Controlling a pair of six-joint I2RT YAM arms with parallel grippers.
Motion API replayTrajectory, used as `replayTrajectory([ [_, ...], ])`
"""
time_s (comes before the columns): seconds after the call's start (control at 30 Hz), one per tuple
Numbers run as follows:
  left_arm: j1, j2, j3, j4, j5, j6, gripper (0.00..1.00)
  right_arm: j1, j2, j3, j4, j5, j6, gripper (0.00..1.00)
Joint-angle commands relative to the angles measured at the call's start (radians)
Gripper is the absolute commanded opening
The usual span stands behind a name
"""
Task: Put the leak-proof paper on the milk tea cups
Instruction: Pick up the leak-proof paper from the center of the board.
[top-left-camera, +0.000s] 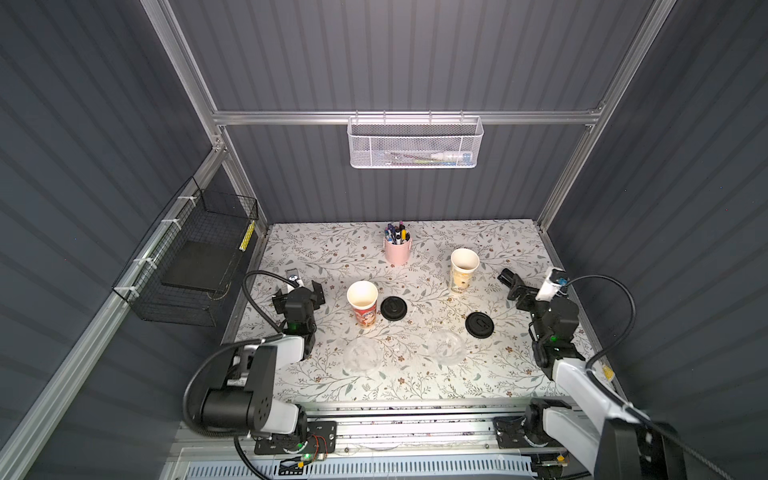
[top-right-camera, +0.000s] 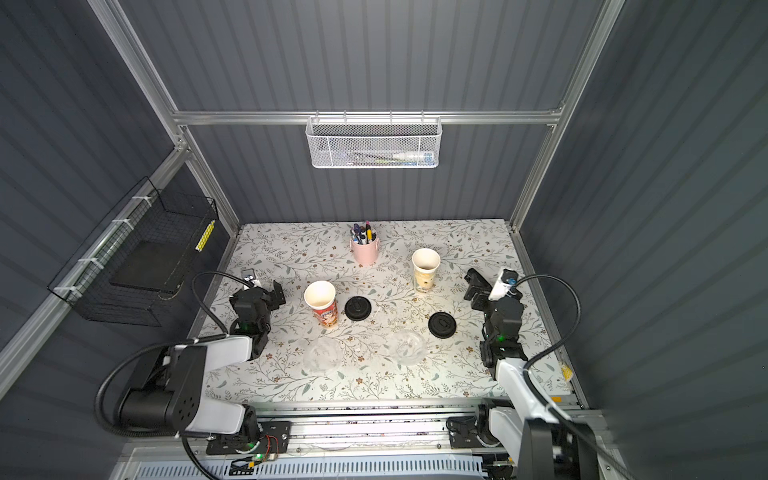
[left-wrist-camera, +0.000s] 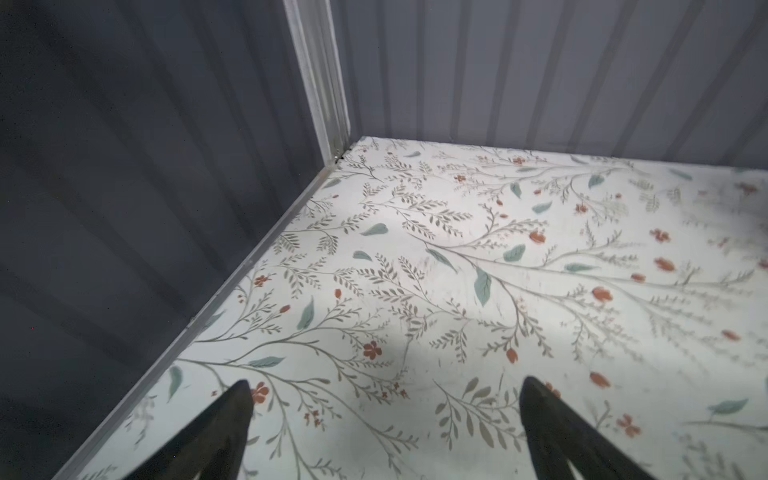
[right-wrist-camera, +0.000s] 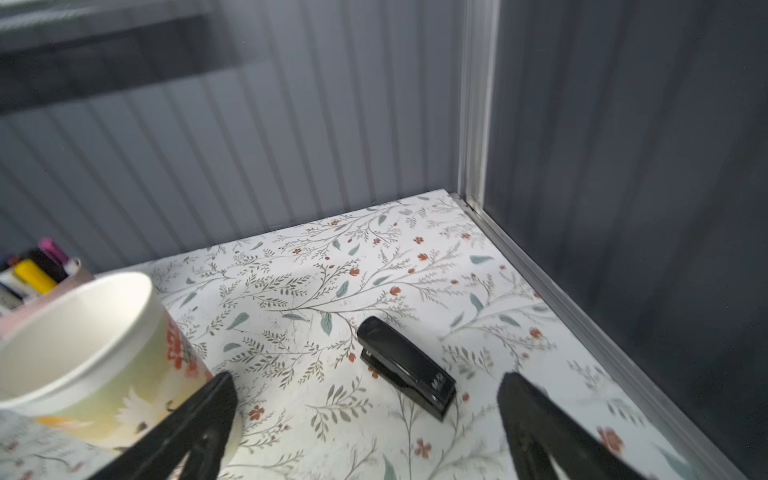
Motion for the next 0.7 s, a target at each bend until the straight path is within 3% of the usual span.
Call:
replayTrajectory([
  [0.0,-0.005,-0.088,0.180,-0.565,-0.044,-0.215,1.00,-0.021,-0.082,0.122,-0.542,0.145,0.302,0.99],
  [0.17,-0.005,-0.036,0.399,-1.094,0.206,-0.412,1.00,-0.031,-0.069,0.210,-0.817,-0.051,0.432,0.99],
  [0.4,-0.005,-0.069,0.346,-1.307,0.463,-0.639,0.92,0.019,-0.102,0.223,-0.964,-0.452,0.452,0.98],
  [0.53,-0.011,-0.174,0.252,-1.333,0.539,-0.726,0.86,0.236,-0.152,0.214,-0.964,-0.498,0.433,0.95],
  [0.67,-0.075,-0.216,0.188,-1.339,0.553,-0.772,0.80,0.547,-0.108,0.156,-0.752,-0.426,0.462,0.86],
])
